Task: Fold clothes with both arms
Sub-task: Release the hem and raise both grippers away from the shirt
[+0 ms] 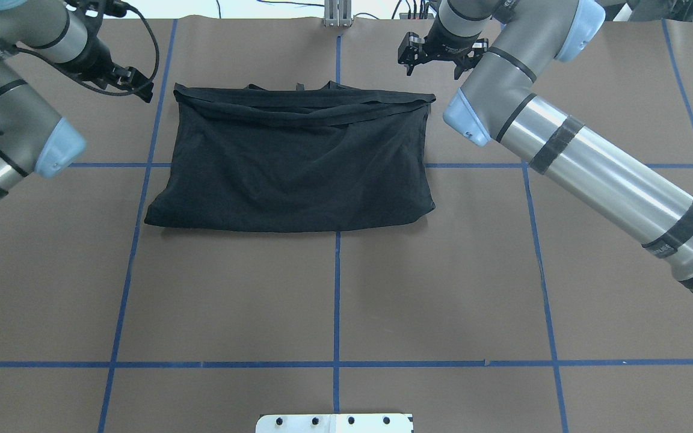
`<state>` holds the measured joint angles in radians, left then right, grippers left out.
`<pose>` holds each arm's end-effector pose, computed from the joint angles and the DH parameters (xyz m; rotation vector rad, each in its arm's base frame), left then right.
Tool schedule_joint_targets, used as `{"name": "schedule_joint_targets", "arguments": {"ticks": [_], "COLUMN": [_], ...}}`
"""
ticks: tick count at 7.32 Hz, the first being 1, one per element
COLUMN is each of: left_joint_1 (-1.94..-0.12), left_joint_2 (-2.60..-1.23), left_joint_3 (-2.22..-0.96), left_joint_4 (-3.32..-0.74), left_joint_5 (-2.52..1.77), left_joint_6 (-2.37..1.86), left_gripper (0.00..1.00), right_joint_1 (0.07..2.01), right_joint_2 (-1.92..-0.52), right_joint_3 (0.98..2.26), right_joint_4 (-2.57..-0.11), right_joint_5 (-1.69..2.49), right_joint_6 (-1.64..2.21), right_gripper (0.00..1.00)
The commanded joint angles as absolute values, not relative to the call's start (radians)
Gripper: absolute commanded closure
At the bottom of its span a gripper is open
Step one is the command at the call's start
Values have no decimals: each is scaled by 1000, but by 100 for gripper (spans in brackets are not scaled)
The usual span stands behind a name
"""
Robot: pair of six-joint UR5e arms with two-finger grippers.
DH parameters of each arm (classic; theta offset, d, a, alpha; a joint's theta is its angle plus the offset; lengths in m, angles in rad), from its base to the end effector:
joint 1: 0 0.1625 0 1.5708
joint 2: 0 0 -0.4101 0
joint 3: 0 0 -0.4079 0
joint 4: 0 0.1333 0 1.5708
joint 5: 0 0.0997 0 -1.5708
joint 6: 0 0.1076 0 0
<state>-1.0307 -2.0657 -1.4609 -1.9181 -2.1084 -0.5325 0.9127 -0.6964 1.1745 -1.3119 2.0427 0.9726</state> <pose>0.2974 -0.6481 0.3723 0.3518 0.8062 0.2039 -0.4317 -0.6964 0.2419 0.1679 -0.8344 0.1215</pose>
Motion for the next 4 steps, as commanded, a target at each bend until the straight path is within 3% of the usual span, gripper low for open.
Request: {"name": "schedule_joint_targets", "arguments": {"ticks": [1,4], "left_joint_1": [-1025,-869], "left_joint_2": [-1929,-1775], "left_joint_3": [-1590,-1591], "left_joint_4": [-1959,-2332], "left_joint_5": [-2159,-2148], "left_joint_6": [-563,-847], "left_gripper": [0,0], "right_joint_1": [893,873], "right_joint_2": [-745,-764], "right_joint_3": [1248,1287], "right_joint_4": [-1310,-1310], "right_joint_5": [2040,2028], "right_joint_6": [971,973], "right_gripper": [1,1]}}
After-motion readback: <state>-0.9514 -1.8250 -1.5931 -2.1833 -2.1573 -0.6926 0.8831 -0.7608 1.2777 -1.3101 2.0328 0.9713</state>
